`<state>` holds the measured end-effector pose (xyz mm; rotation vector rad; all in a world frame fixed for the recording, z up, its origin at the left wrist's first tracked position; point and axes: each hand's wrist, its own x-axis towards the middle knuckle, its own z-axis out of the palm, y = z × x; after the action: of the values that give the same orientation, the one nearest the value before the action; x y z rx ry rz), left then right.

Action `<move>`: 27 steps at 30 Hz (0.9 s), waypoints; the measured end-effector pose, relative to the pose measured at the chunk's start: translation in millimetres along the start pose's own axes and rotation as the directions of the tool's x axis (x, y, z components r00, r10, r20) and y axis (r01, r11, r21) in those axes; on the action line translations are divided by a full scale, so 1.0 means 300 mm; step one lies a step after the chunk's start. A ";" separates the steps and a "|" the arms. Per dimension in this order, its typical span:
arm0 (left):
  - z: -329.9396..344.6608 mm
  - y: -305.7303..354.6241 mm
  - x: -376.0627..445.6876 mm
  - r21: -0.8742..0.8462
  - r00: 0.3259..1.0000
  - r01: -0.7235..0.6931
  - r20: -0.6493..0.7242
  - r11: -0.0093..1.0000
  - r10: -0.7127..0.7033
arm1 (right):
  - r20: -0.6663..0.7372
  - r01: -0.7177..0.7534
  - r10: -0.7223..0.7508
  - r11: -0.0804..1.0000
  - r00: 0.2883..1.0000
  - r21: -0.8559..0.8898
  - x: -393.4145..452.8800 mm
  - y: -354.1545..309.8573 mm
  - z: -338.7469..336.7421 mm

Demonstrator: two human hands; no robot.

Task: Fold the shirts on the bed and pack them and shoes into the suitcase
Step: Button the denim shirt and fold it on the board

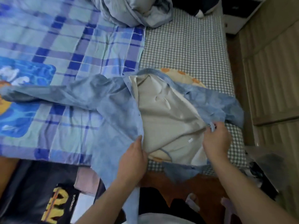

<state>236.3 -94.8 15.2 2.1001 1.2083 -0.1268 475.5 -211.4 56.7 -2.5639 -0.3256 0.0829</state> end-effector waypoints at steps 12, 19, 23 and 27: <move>0.543 -0.102 -0.318 -0.211 0.945 0.324 0.018 0.922 -0.327 | 0.667 0.126 -0.115 0.991 0.736 0.031 -0.336 0.586 0.159; 0.698 -0.235 -0.139 -0.129 0.966 0.181 -0.165 0.975 -0.201 | 0.464 0.270 -0.237 0.963 0.854 -0.005 -0.433 0.758 0.347; 0.834 -0.315 -0.023 0.004 0.936 -0.037 -0.350 0.999 0.036 | 0.185 0.205 -0.202 0.979 0.962 0.005 -0.459 0.825 0.581; 0.911 -0.393 0.051 0.034 0.876 -0.111 -0.468 0.993 0.113 | -0.099 0.335 -0.328 0.940 0.939 0.069 -0.474 0.877 0.692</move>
<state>219.2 -213.7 -257.5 2.2742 1.3490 0.4614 368.2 -355.3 -260.0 -2.3837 -0.7008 -0.1364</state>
